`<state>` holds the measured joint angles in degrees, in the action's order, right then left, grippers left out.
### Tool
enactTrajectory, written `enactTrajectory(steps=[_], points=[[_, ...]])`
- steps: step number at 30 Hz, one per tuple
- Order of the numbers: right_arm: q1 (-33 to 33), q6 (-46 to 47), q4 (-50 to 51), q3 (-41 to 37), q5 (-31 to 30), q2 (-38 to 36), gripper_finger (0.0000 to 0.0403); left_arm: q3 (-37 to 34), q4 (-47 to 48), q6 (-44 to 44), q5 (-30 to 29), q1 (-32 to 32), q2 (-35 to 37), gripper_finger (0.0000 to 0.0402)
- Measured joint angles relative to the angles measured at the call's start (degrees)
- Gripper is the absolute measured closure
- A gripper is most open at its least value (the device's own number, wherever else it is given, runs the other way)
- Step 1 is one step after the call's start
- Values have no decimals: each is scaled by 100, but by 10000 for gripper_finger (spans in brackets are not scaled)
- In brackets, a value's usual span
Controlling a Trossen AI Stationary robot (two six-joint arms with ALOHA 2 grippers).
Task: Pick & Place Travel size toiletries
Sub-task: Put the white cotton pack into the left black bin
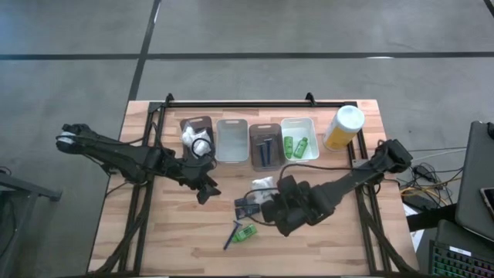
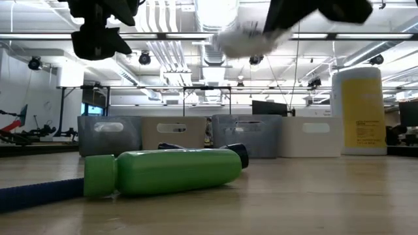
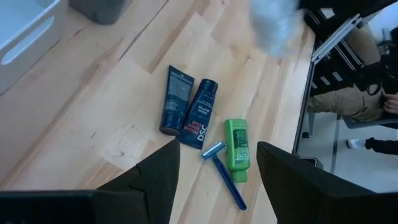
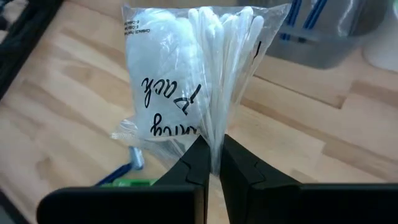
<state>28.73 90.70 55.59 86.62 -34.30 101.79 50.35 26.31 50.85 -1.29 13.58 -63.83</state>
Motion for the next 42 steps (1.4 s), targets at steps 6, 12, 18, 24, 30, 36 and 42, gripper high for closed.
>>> enactTrajectory(steps=[6,12,18,24,30,36,42], points=[[46,-462,243,362,11,-49,385,0,8,212,252,116,7,184],[-105,-569,203,390,-261,-95,385,0,-1326,386,210,114,-54,184],[-368,-885,-442,392,-473,-273,385,0,-2951,-339,-169,109,-370,184],[-481,-1136,-738,398,-446,-448,385,-4,-2430,-849,-630,-71,-462,183],[-482,-1127,-711,399,-421,-467,385,-24,-2656,-791,-838,-244,-488,183],[-511,-1142,-859,401,-416,-454,385,-50,-2931,-868,-587,-282,-665,183],[-514,-1234,-989,401,-417,-468,385,-68,-3361,-865,-401,-238,-1054,183]])
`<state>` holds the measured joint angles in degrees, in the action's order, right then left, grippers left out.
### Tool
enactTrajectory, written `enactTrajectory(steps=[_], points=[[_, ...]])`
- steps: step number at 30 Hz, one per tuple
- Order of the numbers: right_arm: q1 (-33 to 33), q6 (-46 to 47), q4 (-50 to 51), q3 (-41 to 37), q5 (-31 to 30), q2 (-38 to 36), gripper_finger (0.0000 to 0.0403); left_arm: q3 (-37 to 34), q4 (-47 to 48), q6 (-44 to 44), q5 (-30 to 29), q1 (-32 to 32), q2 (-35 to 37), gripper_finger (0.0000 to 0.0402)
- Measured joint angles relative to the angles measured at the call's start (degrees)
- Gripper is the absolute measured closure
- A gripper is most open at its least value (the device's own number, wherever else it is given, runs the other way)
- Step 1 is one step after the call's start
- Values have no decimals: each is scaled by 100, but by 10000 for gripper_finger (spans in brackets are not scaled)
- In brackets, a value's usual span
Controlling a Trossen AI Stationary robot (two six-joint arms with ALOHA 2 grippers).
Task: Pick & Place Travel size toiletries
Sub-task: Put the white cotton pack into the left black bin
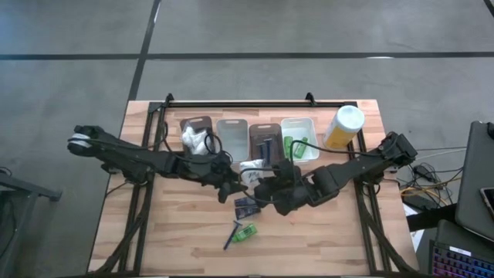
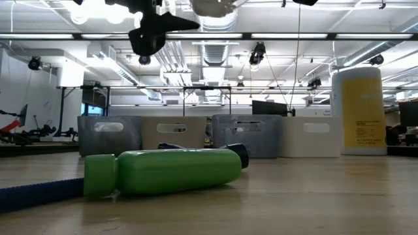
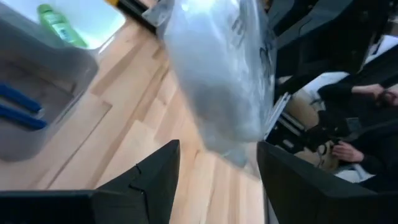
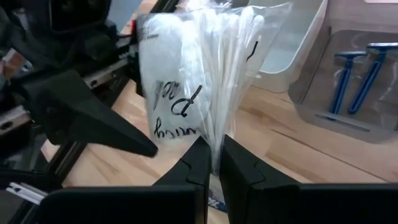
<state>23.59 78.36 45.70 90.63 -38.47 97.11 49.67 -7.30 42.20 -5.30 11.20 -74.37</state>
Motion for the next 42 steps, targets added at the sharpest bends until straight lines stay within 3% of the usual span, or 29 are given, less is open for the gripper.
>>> enactTrajectory(steps=[9,24,28,37,42], points=[[39,102,39,-4,101,-3,385,17,-630,-539,118,37,-39,183],[39,-41,-392,-11,140,-5,385,28,-729,-853,277,37,-240,191],[39,-38,-374,-17,209,-10,385,52,-709,-1086,278,37,-234,234],[42,-41,-372,-22,254,-10,383,65,-631,-1412,252,31,-225,383],[53,-87,-394,-26,284,-21,353,84,-191,-1417,56,35,-208,386]])
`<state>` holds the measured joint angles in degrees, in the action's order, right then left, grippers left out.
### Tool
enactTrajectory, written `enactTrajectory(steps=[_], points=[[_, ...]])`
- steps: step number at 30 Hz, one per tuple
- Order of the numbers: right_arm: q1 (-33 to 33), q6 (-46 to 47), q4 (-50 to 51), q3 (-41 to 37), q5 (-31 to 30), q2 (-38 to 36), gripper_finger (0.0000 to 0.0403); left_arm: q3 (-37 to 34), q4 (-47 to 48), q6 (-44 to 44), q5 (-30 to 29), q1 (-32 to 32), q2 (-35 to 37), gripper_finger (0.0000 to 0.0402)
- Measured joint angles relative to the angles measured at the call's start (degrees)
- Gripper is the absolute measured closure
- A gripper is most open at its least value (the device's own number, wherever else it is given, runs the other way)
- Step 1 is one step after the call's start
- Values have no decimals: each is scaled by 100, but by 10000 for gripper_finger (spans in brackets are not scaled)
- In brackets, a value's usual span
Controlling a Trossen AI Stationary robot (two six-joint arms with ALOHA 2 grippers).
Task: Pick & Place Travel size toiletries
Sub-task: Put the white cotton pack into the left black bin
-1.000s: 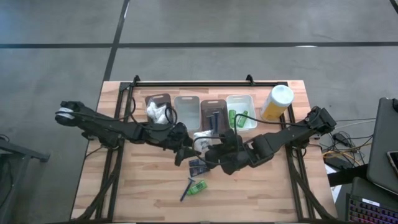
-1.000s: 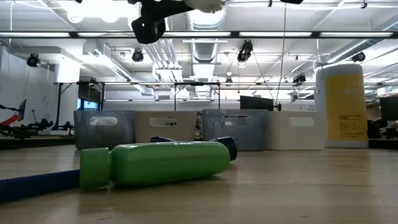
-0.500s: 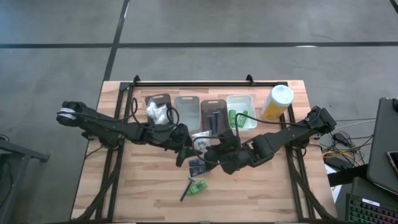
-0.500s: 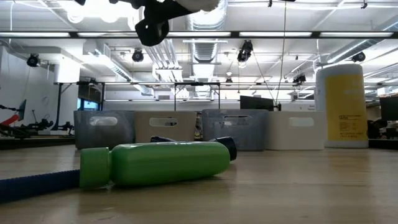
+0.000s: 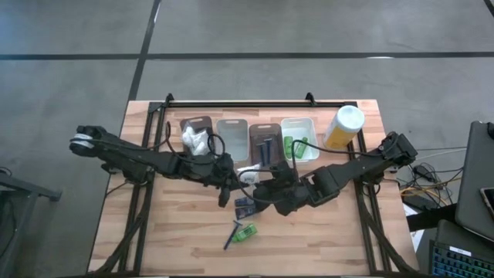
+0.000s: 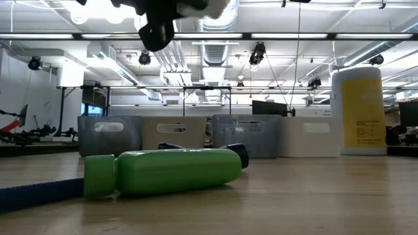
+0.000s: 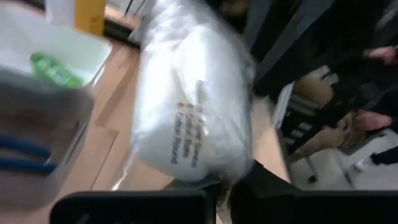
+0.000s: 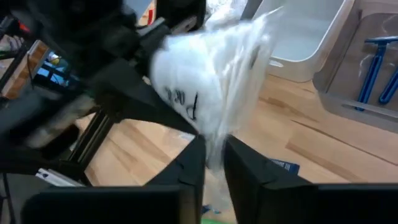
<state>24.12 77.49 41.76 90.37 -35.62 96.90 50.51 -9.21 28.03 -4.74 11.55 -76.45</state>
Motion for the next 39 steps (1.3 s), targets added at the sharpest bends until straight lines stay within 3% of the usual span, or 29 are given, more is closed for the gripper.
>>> enactTrajectory(steps=[12,19,24,30,34,39], points=[[416,-30,627,4,248,-353,198,-14,1738,335,-826,-213,742,391],[476,121,1443,4,286,-402,143,61,3598,464,-1310,-600,1973,393],[474,178,1529,4,412,-404,118,422,5313,495,-2014,-1047,2593,393],[417,188,1524,4,418,-506,94,511,6743,1016,-1312,-1963,2639,393],[406,184,1524,4,418,-529,80,336,6811,839,-682,-2377,2427,393],[413,201,1510,4,422,-544,65,321,6615,476,-539,-2703,2027,393]])
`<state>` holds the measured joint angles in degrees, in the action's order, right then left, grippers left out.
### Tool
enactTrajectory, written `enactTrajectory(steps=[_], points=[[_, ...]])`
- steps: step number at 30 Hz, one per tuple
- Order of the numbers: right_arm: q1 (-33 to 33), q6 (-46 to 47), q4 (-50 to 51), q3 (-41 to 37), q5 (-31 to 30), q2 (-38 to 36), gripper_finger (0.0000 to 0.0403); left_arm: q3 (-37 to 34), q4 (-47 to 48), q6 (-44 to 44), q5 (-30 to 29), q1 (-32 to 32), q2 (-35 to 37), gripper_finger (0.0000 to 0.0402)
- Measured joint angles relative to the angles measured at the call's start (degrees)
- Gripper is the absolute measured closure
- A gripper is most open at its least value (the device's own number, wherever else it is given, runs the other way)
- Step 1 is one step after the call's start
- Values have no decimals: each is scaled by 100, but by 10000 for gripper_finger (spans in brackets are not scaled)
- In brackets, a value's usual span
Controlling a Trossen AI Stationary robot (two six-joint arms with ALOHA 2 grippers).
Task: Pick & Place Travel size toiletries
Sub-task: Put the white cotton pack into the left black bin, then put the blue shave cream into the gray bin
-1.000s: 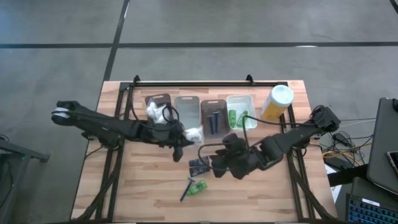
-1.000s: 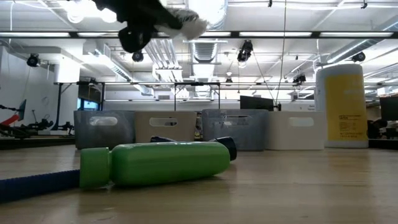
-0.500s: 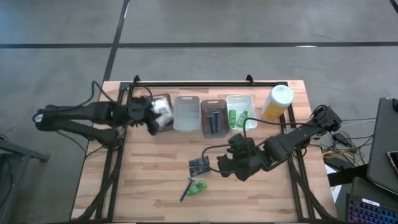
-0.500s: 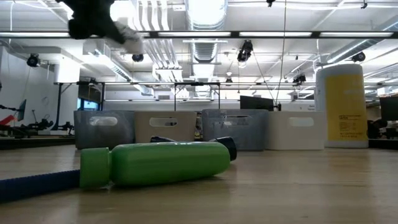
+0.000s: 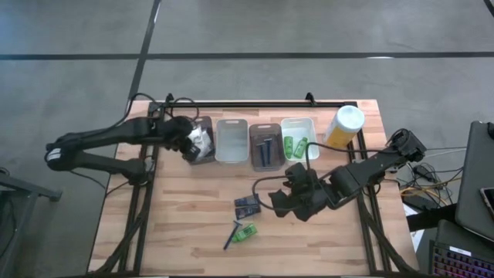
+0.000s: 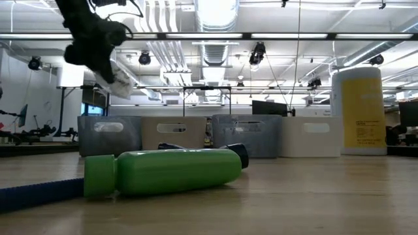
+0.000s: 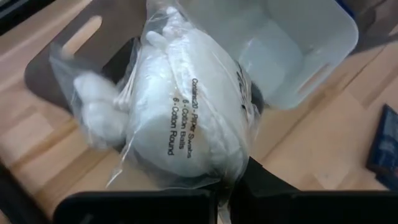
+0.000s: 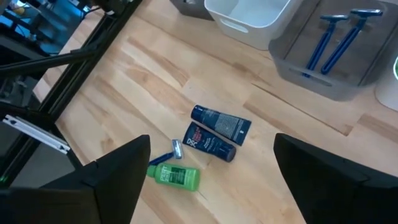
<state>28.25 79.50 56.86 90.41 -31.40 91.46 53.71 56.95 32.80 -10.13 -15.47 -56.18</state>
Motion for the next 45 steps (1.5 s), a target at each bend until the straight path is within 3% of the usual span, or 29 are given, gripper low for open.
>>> enactTrajectory(steps=[4,11,16,22,31,37,45], points=[[0,2,-9,0,1,2,53,0,-340,-432,429,-542,-355,393],[0,2,-11,0,3,2,44,-9,-445,-985,1884,-1781,-1275,391],[0,2,-9,0,5,2,55,-7,-744,-1136,1640,-1817,-1564,359],[-2,-1,1,-9,3,2,75,47,-873,-1027,1604,-1822,-1833,270],[0,-11,158,-15,5,2,101,485,-47,-1198,1604,-1824,-1521,159],[-2,-248,166,-15,26,0,118,747,-16,-1206,1415,-1824,-954,129],[-2,-369,163,-17,42,-2,139,1176,-33,-932,1372,-1828,-216,126]])
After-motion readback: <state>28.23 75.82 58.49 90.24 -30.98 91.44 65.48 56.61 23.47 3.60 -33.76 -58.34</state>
